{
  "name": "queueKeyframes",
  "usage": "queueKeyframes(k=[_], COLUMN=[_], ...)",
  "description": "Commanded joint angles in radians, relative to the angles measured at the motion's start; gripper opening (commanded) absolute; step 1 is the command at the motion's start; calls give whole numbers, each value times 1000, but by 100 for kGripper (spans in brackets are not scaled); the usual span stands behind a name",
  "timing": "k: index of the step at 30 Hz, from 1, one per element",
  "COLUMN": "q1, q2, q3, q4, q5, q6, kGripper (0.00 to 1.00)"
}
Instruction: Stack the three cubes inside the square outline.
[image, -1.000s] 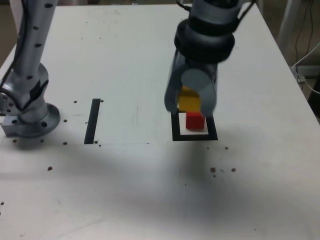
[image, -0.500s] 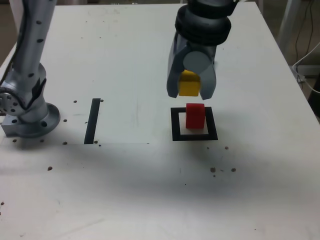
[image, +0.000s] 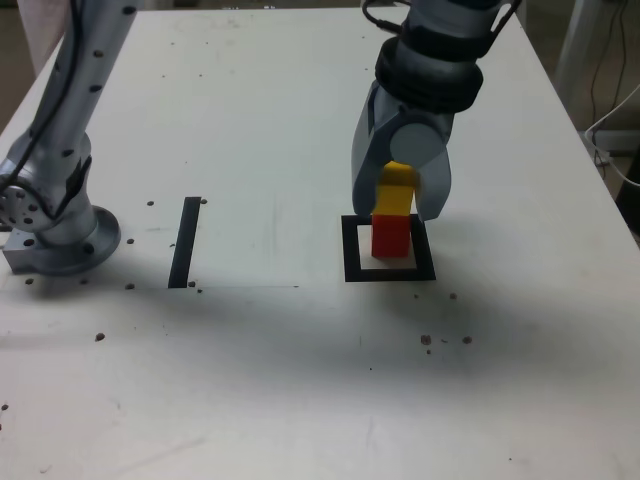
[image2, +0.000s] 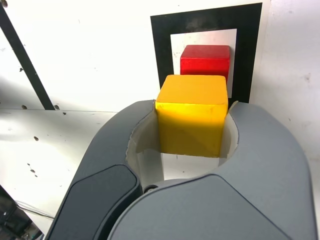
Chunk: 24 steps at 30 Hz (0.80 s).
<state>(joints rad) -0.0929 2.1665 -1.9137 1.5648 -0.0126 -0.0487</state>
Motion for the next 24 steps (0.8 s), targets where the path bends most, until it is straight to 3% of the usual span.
queueKeyframes(k=[1,24], q1=[4,12], q2=[10,48], q3=[-2,4], q4=[13,-8], q5=[-3,-15], q6=[4,11], kGripper=[28,28])
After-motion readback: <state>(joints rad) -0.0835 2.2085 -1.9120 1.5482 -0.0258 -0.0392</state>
